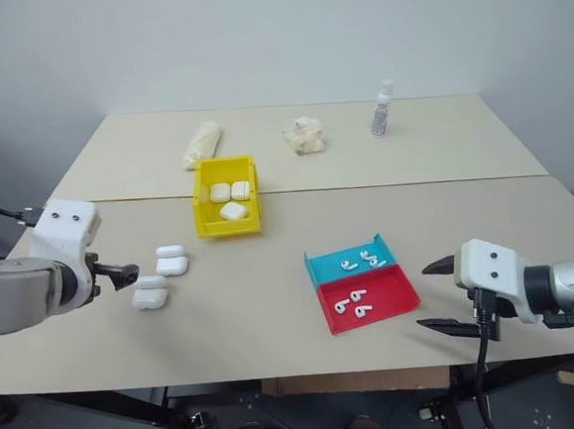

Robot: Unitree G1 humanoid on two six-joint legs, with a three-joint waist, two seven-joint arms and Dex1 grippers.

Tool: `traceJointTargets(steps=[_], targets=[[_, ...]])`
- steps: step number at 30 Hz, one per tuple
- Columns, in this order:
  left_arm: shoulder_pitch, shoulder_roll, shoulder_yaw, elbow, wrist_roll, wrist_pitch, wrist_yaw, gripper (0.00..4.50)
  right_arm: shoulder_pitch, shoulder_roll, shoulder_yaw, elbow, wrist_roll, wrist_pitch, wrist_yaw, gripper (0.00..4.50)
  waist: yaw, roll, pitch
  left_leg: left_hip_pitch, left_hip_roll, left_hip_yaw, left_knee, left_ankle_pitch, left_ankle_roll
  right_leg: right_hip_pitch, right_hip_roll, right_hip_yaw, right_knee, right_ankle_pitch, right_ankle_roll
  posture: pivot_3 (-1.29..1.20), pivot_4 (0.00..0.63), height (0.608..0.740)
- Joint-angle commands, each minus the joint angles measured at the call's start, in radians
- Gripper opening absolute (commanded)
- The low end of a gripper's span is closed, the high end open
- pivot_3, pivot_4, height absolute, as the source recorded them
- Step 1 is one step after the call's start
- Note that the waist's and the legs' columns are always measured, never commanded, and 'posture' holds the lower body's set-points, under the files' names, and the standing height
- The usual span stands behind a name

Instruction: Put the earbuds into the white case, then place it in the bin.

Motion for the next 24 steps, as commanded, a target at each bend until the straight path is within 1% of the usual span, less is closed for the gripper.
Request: traceJointTargets(steps=[1,5,8,11,16,24], targets=[[-0.051,-0.029,-0.019,0.092,-0.003,0.079,-0.085,4.50,0.003,-0.004,-0.024,-0.029,-0.001,0.020,-0.017,4.49,0.004,0.000,0.000,0.000,0.000,0.000,0.000,0.000,0.000,0.001,0.000,0.000,0.000,0.000,0.000,0.00,0.150,0.740],[-0.156,-0.107,-0.064,0.249,-0.003,0.180,-0.167,4.50,0.047,-0.003,-0.071,-0.069,0.017,0.050,-0.024,4.49,0.009,-0.001,0.000,-0.001,0.000,-0.001,0.001,0.000,0.000,0.002,0.000,-0.002,-0.002,0.000,0.000,0.00,0.150,0.740],[-0.233,-0.173,-0.100,0.372,-0.003,0.236,-0.173,4.50,0.093,-0.002,-0.109,-0.098,0.011,0.069,-0.031,4.49,0.007,-0.001,0.000,-0.001,0.000,-0.002,0.001,0.000,0.000,0.002,0.000,-0.003,-0.002,0.000,0.000,0.00,0.150,0.740],[-0.273,-0.213,-0.131,0.443,-0.003,0.272,-0.151,4.50,0.127,0.003,-0.146,-0.124,0.014,0.088,-0.034,4.49,0.003,-0.001,0.000,-0.001,0.000,-0.002,0.001,0.000,0.000,0.002,0.000,-0.003,-0.001,0.000,0.000,0.00,0.150,0.740],[-0.308,-0.252,-0.152,0.489,-0.003,0.291,-0.088,4.50,0.154,0.007,-0.178,-0.145,0.016,0.109,-0.036,4.49,-0.003,-0.001,0.000,-0.001,0.000,-0.003,0.001,0.000,0.000,0.002,0.000,-0.003,-0.001,0.000,0.000,0.00,0.150,0.740],[-0.336,-0.336,-0.114,0.567,-0.003,0.292,0.035,4.50,0.163,0.017,-0.161,-0.147,0.001,0.113,-0.053,4.49,0.002,-0.001,0.000,-0.001,0.000,-0.005,0.001,0.000,0.000,0.002,0.000,-0.003,-0.001,0.000,0.000,0.00,0.150,0.740]])
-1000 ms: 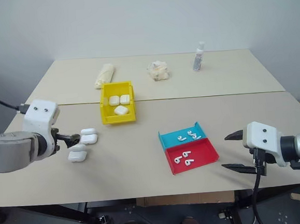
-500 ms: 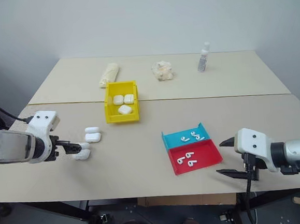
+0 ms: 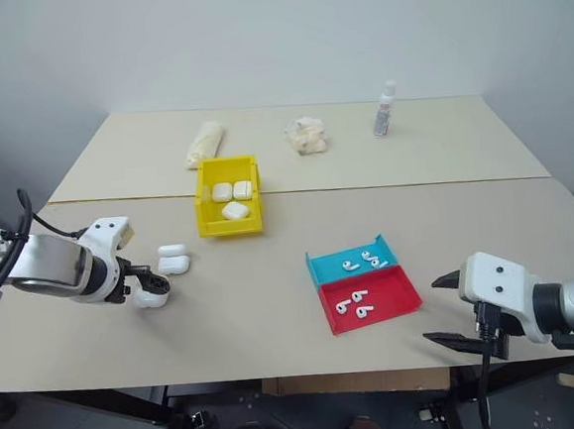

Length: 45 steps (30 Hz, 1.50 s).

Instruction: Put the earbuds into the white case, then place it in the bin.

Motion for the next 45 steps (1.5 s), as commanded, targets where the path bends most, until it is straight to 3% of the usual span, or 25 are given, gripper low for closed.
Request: traceJointTargets(steps=[1,14,25,35,44,45], targets=[[-0.049,-0.020,0.043,0.028,-0.007,0.005,0.044,4.50,-0.003,0.003,-0.026,-0.019,0.000,0.002,-0.011,4.49,0.001,0.000,0.000,0.000,0.000,0.000,0.000,0.000,0.000,0.000,0.000,0.000,0.000,0.000,0.000,0.00,0.150,0.740],[-0.006,-0.104,0.104,0.017,-0.007,-0.009,0.180,4.50,0.021,0.005,-0.029,-0.019,-0.013,0.005,-0.029,4.49,-0.001,-0.001,0.000,0.000,0.000,-0.001,0.000,0.001,-0.001,0.000,0.000,-0.001,0.000,0.000,0.000,0.00,0.150,0.740],[0.148,-0.160,0.211,-0.115,-0.007,-0.086,0.308,4.50,-0.012,-0.001,0.020,0.003,-0.019,-0.001,-0.046,4.49,0.000,-0.001,0.000,0.000,0.000,-0.002,0.000,0.001,-0.002,0.000,0.000,0.000,0.000,0.000,0.000,0.00,0.150,0.740],[0.168,-0.250,0.274,-0.117,-0.007,-0.100,0.406,4.50,-0.007,-0.002,0.021,0.000,-0.029,0.002,-0.050,4.49,0.001,-0.001,0.000,0.000,0.000,-0.002,0.000,0.001,-0.002,0.001,0.000,-0.001,0.000,0.000,0.000,0.00,0.150,0.740],[0.162,-0.273,0.286,-0.092,-0.007,-0.092,0.454,4.50,0.003,0.005,0.022,-0.013,-0.039,0.010,-0.057,4.49,0.001,-0.001,-0.001,0.000,-0.001,-0.002,0.000,0.001,-0.002,0.001,0.000,-0.001,0.000,0.000,0.000,0.00,0.150,0.740],[0.165,-0.258,0.270,-0.103,-0.007,-0.086,0.446,4.32,0.004,0.005,0.020,-0.014,-0.039,0.013,-0.058,4.50,0.001,-0.001,-0.001,0.000,-0.001,-0.002,0.000,0.001,-0.002,0.001,0.000,-0.001,0.000,0.000,0.000,0.00,0.150,0.740]])
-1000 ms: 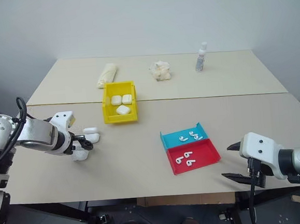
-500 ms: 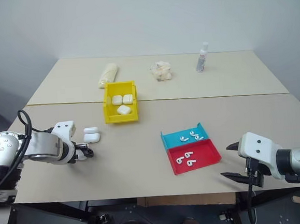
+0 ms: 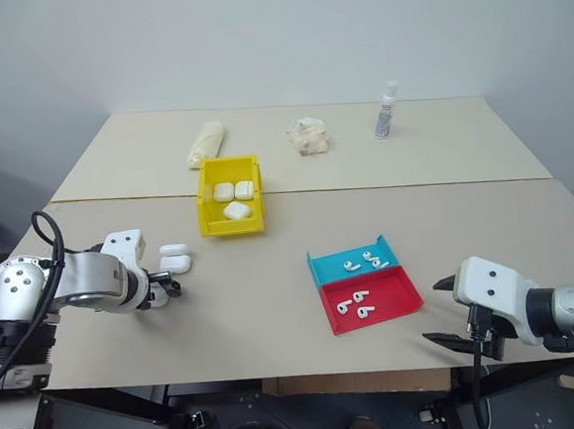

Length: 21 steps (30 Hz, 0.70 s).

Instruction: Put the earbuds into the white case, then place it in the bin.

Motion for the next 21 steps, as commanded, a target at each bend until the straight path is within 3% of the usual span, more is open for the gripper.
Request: traceJointTargets(steps=[1,6,12,17,19,21], targets=[[-0.006,0.013,0.011,-0.007,-0.007,0.010,-0.002,4.12,0.001,0.003,-0.023,-0.019,0.000,0.011,-0.010,4.50,0.000,0.000,0.000,0.000,0.000,0.000,0.000,0.000,0.000,0.000,0.000,0.000,0.000,0.000,0.000,0.00,0.150,0.740],[-0.013,0.016,0.009,0.012,-0.007,0.013,-0.005,2.84,0.014,0.007,-0.023,-0.026,-0.007,0.007,-0.017,4.50,0.000,0.000,0.000,0.000,0.000,0.000,0.000,0.000,0.000,0.000,0.000,0.000,0.000,0.000,0.000,0.00,0.150,0.740],[-0.048,0.032,-0.006,-0.010,-0.007,0.012,-0.022,2.84,0.023,0.010,-0.038,-0.043,-0.008,0.004,-0.018,4.50,0.000,0.000,0.000,0.002,0.000,0.000,0.000,0.000,0.000,0.002,0.000,0.000,0.000,0.000,0.000,0.00,0.150,0.740],[-0.142,0.218,-0.103,-0.106,-0.007,0.045,-0.064,2.84,-0.008,-0.018,-0.086,-0.046,0.014,0.008,0.008,4.50,-0.002,-0.002,0.001,0.000,0.000,0.000,0.000,0.000,0.000,0.001,0.000,-0.002,-0.001,0.000,0.000,0.00,0.150,0.740],[-0.182,0.295,-0.137,-0.145,0.039,0.068,-0.100,2.84,-0.027,-0.037,-0.106,-0.037,0.023,-0.001,0.035,4.50,-0.005,-0.002,0.001,-0.001,0.000,0.000,-0.001,0.000,0.000,0.000,0.000,-0.001,-0.001,0.000,0.000,0.00,0.150,0.740],[-0.219,0.312,-0.110,-0.164,0.117,0.048,-0.203,2.84,-0.049,-0.053,-0.113,-0.023,0.029,-0.008,0.054,4.50,-0.001,-0.001,0.001,0.000,0.000,0.000,-0.002,0.000,-0.001,0.000,0.000,-0.001,-0.002,0.000,0.000,0.00,0.150,0.740]])
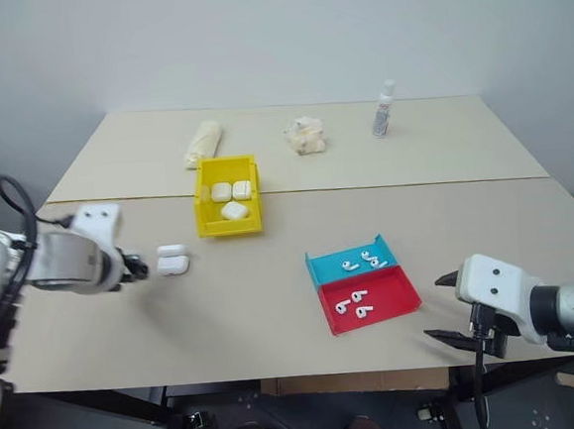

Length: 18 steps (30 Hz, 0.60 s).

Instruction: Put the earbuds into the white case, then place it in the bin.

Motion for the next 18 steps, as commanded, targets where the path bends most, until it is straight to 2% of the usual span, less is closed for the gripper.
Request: traceJointTargets(steps=[1,3,4,7,10,12,15,18], targets=[[-0.062,0.033,0.037,-0.091,0.186,-0.027,-0.205,2.84,-0.051,-0.035,-0.052,0.001,0.034,-0.005,0.037,4.50,0.003,0.000,0.000,0.001,0.000,0.001,0.000,0.000,0.000,0.001,0.000,-0.001,0.000,0.000,0.000,0.00,0.150,0.740],[-0.080,0.035,0.064,-0.174,0.381,-0.113,-0.379,2.84,-0.086,-0.048,-0.049,0.016,0.042,-0.011,0.054,4.50,0.006,0.000,0.000,0.001,0.000,0.001,0.000,0.001,-0.001,0.002,0.000,-0.003,0.000,0.000,0.000,0.00,0.150,0.740],[-0.082,0.022,0.090,-0.197,0.427,-0.156,-0.461,2.84,-0.102,-0.058,-0.045,0.024,0.046,-0.012,0.063,4.50,0.007,0.000,0.000,0.001,0.000,0.001,0.000,0.001,-0.001,0.002,0.000,-0.003,0.000,0.000,0.000,0.00,0.150,0.740],[0.016,-0.041,0.130,-0.368,0.640,-0.382,-0.727,2.84,-0.146,-0.091,-0.026,0.043,0.044,-0.034,0.095,4.50,0.008,0.000,0.000,-0.001,0.000,0.001,0.000,0.001,-0.002,0.002,0.000,-0.004,-0.002,0.000,0.000,0.00,0.150,0.740],[0.175,-0.132,0.092,-0.504,0.920,-0.683,-1.005,2.84,-0.201,-0.145,0.027,0.061,0.036,-0.023,0.117,4.50,0.005,0.002,-0.001,-0.001,0.000,0.003,-0.001,0.004,-0.007,0.003,0.000,-0.002,-0.006,0.000,0.000,0.00,0.150,0.740],[0.259,-0.199,0.059,-0.526,1.047,-0.818,-1.150,2.84,-0.244,-0.177,0.072,0.076,0.040,-0.029,0.142,4.50,0.003,0.001,0.000,-0.002,0.001,0.003,-0.001,0.004,-0.007,0.002,0.000,-0.003,-0.007,0.000,0.000,0.00,0.150,0.740],[0.366,-0.308,-0.031,-0.486,1.291,-1.111,-1.358,2.84,-0.334,-0.223,0.167,0.084,0.047,-0.006,0.168,4.50,0.000,0.001,0.000,-0.002,0.001,0.003,-0.002,0.001,-0.001,0.001,0.000,-0.003,-0.005,0.000,-0.001,0.00,0.150,0.740],[0.439,-0.448,-0.056,-0.386,1.369,-1.286,-1.514,2.84,-0.424,-0.253,0.267,0.078,0.043,-0.012,0.213,4.50,0.001,0.001,-0.001,-0.001,0.001,0.003,-0.001,0.000,0.000,0.002,0.000,-0.003,-0.004,0.001,-0.001,0.00,0.150,0.740]])
